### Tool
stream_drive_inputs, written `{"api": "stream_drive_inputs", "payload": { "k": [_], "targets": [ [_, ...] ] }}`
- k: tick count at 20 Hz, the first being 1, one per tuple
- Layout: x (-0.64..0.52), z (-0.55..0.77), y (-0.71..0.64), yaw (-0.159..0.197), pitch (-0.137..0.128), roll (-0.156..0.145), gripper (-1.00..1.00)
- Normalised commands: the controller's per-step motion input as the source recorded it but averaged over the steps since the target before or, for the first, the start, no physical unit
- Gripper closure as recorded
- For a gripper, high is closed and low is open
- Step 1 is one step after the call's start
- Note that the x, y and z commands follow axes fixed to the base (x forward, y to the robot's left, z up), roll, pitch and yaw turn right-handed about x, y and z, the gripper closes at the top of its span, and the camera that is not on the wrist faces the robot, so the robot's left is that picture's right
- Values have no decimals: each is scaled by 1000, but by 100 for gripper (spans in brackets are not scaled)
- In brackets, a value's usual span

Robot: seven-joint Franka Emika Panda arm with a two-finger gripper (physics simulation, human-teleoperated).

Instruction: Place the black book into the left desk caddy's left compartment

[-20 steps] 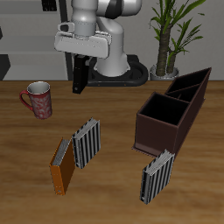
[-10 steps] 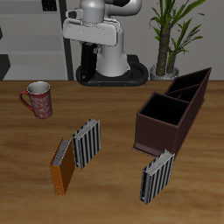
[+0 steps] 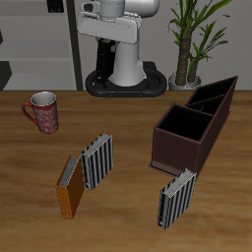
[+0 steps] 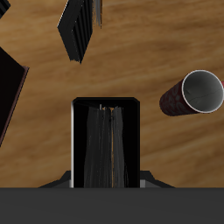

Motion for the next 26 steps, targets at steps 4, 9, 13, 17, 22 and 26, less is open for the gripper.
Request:
{"api": "stream_drive_inputs", "payload": {
  "k": [4,9,13,17,22,26],
  "targets": [
    [-166,12,19,-16,-3,-15,100],
    [-312,-53,168,10,-12,27,100],
    [-258,-108,168,-15,13,-15,100],
    [-225,-105,177,-2,30,5,100],
    [-163,-38,120,10,8,-24,100],
    [-94,-41,124,-2,11,-30,100]
  ]
}}
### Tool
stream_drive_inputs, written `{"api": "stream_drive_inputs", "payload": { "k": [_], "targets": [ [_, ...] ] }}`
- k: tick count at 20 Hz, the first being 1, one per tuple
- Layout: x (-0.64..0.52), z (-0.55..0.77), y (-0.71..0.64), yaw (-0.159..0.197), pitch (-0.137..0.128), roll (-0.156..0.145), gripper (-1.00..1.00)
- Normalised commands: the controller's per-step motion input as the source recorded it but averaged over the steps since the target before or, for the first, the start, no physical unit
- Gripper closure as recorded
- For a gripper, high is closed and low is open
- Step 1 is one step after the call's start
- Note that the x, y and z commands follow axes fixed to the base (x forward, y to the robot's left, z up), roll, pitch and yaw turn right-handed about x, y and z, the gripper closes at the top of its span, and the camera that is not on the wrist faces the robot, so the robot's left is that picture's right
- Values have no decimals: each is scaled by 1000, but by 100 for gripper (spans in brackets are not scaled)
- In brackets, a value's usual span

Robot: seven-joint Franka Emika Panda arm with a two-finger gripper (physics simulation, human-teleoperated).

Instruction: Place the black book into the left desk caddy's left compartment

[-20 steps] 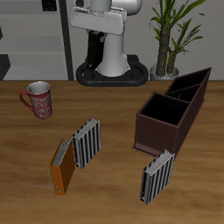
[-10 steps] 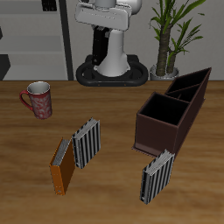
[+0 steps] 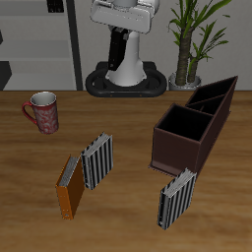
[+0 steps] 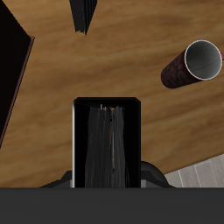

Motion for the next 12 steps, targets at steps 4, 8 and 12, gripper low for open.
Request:
{"api": "stream_drive_inputs", "payload": {
  "k": [4,8,12],
  "targets": [
    [-55,-101,178,19,30,-4,100],
    [-92,-91,231,12,23,31,100],
    [-59,46,252,14,-14,55,100]
  ]
}}
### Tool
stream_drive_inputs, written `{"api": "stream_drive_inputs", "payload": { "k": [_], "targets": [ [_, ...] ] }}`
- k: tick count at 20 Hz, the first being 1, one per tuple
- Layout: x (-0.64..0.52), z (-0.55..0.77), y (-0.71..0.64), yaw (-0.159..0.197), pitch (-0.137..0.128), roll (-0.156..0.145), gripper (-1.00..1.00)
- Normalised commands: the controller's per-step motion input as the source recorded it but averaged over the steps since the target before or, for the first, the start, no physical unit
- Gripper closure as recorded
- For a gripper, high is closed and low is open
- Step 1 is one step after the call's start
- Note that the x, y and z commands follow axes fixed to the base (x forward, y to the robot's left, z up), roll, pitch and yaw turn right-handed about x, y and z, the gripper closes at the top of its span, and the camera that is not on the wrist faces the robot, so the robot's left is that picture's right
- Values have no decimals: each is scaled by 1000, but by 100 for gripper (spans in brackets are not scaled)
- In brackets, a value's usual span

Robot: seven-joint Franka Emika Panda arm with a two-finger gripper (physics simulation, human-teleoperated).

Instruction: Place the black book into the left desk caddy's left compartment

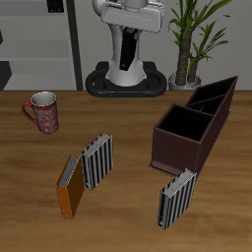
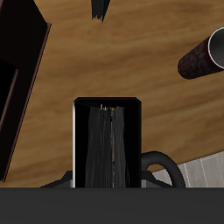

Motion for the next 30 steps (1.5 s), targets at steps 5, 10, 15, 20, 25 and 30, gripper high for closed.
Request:
{"api": "stream_drive_inputs", "payload": {
  "k": [5,10,15,20,25,30],
  "targets": [
    [-4,96,286,-30,-7,41,100],
    [20,77,245,-25,-7,33,100],
    [-56,57,285,-4,-5,58,100],
    [-67,67,333,-12,-24,55,100],
    [12,31,211,-7,0,40,100],
    [129,73,145,5,-17,39,100]
  ]
}}
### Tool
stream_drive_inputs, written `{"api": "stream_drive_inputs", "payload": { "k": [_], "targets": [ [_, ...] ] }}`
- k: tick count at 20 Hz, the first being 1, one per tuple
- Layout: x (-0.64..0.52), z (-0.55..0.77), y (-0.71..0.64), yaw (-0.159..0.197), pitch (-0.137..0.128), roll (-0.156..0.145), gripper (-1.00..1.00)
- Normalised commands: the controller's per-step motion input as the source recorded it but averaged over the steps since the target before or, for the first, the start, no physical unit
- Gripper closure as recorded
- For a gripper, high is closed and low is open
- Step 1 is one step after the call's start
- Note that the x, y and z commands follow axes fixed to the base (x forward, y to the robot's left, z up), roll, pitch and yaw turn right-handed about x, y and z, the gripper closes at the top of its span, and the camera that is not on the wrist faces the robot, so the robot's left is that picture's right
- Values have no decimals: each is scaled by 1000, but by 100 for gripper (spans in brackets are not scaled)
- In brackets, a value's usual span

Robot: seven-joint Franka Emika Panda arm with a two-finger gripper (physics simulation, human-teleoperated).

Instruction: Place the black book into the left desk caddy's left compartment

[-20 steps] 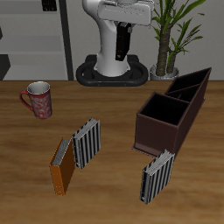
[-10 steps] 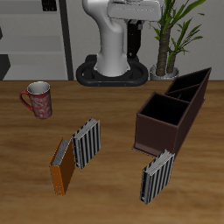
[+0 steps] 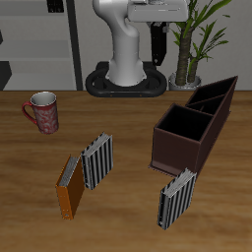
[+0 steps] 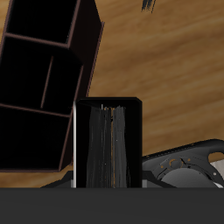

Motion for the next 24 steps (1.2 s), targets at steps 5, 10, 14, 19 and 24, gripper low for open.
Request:
{"api": "stream_drive_inputs", "payload": {
  "k": [5,10,14,19,24],
  "targets": [
    [212,94,113,-32,-2,1,100],
    [139,29,130,-40,12,-3,100],
    [83,8,214,-21,12,15,100],
    [9,25,227,-9,-7,34,100],
    [47,-24,187,9,-2,37,100]
  ]
}}
